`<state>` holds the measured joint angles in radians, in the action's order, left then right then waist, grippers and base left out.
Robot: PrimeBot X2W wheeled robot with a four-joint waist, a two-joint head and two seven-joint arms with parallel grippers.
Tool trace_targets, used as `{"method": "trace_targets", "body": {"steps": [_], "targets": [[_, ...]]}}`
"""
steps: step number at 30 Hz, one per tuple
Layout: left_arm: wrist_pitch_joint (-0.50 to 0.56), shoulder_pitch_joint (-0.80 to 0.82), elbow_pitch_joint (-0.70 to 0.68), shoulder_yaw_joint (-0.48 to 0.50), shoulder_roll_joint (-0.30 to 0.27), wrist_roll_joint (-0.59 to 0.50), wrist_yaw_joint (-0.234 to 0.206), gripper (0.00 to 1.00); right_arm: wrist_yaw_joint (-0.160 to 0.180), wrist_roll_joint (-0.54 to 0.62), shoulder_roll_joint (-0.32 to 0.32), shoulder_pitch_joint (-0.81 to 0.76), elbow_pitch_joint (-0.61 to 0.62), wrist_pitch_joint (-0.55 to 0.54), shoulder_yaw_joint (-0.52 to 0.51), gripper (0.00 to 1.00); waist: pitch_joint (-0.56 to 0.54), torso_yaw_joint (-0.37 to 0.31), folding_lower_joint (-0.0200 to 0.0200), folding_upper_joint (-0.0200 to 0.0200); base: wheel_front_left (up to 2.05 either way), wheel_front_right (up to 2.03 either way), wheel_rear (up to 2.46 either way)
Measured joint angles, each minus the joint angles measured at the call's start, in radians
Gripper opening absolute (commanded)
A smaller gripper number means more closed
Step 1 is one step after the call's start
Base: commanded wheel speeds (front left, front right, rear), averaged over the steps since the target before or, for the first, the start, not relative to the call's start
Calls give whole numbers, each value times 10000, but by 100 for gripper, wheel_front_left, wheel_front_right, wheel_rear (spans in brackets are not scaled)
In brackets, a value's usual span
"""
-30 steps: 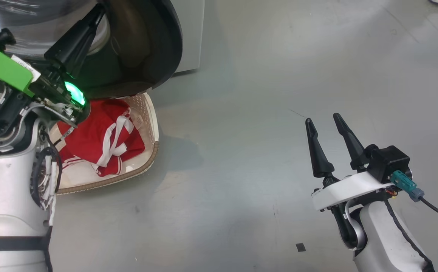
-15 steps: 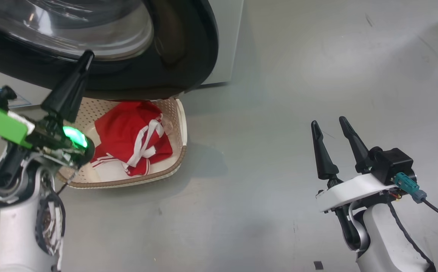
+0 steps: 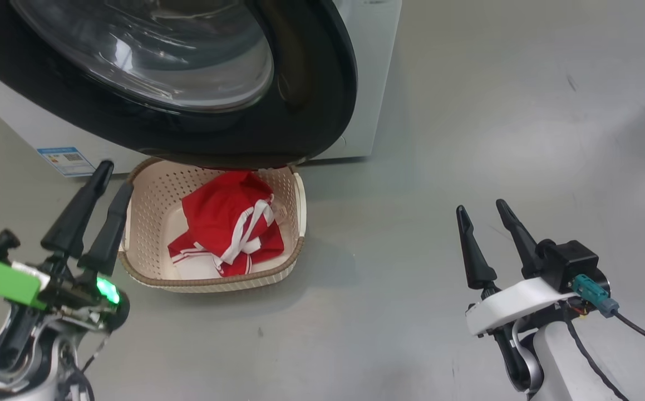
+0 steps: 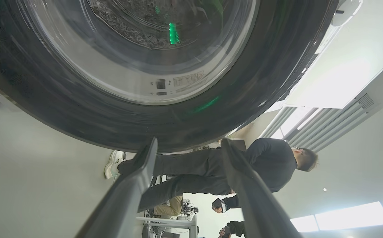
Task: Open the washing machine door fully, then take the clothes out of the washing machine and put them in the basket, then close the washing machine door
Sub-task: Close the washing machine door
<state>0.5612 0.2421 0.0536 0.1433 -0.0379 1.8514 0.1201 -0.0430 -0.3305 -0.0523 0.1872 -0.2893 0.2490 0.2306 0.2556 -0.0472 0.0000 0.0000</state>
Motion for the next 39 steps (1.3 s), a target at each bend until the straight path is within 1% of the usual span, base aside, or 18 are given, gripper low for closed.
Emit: {"method": "trace_targets", "body": {"steps": [4,5,8,11,14,18,20,22,23,27,28,33,38,39], "targets": [[-157,-573,-194,105,6,-161,0,100,-2,2,0,-165,-84,0,0,100,-237,78,0,0,0,0,0],[-385,-928,-343,186,19,-307,0,100,-2,2,0,-289,-125,0,-2,100,-396,123,0,0,0,0,0],[-581,-1238,-476,249,27,-316,0,100,-2,2,2,-403,-157,0,-12,100,-550,164,0,0,0,0,0],[-1185,-1777,-784,533,40,-876,0,100,-38,21,2,-582,-249,0,-10,100,-839,238,0,0,0,0,0],[-1461,-2085,-959,593,42,-951,0,100,-75,75,4,-650,-293,0,-10,100,-986,262,0,0,0,0,0],[-2297,-2614,-1175,692,44,-1779,0,100,-75,75,8,-851,-332,0,-21,100,-1284,298,0,0,0,0,0],[-2686,-2844,-1317,667,42,-2418,0,100,-73,75,8,-979,-349,0,-59,100,-1434,317,0,0,0,0,0],[-3093,-3033,-1486,556,40,-3290,0,100,-71,75,4,-1101,-355,0,-102,100,-1581,344,0,0,0,0,0],[-3476,-3217,-1672,339,40,-4429,0,100,-65,75,-2,-1195,-362,0,-134,100,-1720,378,0,0,0,0,0],[-4364,-3460,-2021,-33,-40,-6383,0,100,-61,90,-17,-1298,-355,0,-155,100,-1945,458,0,0,0,0,0],[-4625,-3476,-2077,-104,-117,-6845,0,100,-61,92,-21,-1311,-353,0,-153,100,-1991,476,0,0,0,0,0],[-5682,-3625,-2336,-564,-846,-9488,4,100,-59,165,-40,-1337,-286,0,-157,100,-2197,521,0,0,0,0,0],[-6433,-3949,-2251,-928,-1047,-11336,8,100,-46,207,-65,-1360,-234,0,-167,100,-2376,500,0,0,0,0,0],[-6431,-4040,-2196,-1114,-1141,-11691,-6,100,33,211,-69,-1372,-232,0,-171,100,-2415,491,0,0,0,0,0]]}}
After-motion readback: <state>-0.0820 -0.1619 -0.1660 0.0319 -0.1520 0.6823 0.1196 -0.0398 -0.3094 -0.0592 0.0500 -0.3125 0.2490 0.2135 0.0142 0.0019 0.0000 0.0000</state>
